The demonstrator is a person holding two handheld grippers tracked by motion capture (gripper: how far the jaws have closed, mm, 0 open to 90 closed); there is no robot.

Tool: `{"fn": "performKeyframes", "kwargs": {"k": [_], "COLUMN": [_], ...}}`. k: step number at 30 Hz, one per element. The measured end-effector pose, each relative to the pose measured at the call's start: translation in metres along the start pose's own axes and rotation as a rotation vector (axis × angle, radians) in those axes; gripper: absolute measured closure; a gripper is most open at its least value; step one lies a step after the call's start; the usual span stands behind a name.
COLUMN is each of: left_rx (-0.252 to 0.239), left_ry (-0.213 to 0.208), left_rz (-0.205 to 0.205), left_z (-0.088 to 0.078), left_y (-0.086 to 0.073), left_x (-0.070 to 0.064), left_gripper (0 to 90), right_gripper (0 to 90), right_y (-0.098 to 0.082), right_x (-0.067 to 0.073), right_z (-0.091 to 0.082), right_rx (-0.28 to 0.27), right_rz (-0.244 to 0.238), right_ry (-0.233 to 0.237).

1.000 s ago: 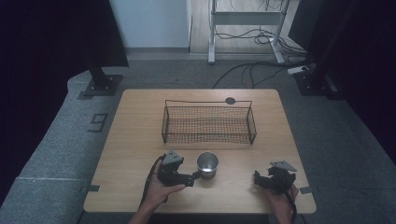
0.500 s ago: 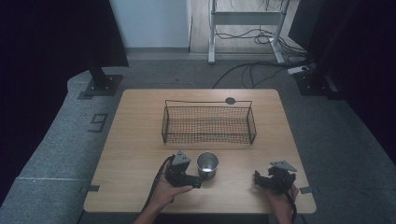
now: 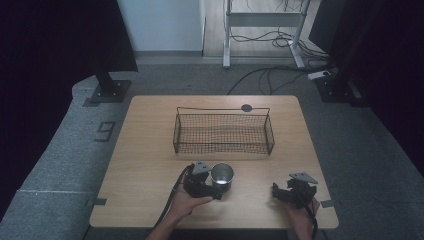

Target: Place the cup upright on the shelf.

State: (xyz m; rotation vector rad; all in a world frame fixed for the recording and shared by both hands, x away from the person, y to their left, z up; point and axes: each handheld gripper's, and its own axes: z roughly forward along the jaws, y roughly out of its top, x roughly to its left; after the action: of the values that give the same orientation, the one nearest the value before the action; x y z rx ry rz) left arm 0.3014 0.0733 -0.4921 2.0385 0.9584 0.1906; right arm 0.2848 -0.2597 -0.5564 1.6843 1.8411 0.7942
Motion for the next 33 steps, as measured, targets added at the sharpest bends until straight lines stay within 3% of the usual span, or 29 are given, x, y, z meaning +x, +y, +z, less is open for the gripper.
{"fn": "performKeyframes", "kwargs": {"k": [16, 33], "left_rx": [0.013, -0.017], "left_ry": [0.043, 0.052], "left_rz": [0.016, 0.033], "left_z": [0.028, 0.036], "left_y": [0.007, 0.005], "left_x": [-0.002, -0.003], "left_gripper": [3.9, 13.1], "right_gripper": [2.1, 2.2], "right_y": [0.000, 0.000], "right_x": [0.000, 0.000], "right_z": [0.000, 0.000], "right_rx": [0.000, 0.000], "right_rz": [0.001, 0.000], "right_ry": [0.001, 0.000]}}
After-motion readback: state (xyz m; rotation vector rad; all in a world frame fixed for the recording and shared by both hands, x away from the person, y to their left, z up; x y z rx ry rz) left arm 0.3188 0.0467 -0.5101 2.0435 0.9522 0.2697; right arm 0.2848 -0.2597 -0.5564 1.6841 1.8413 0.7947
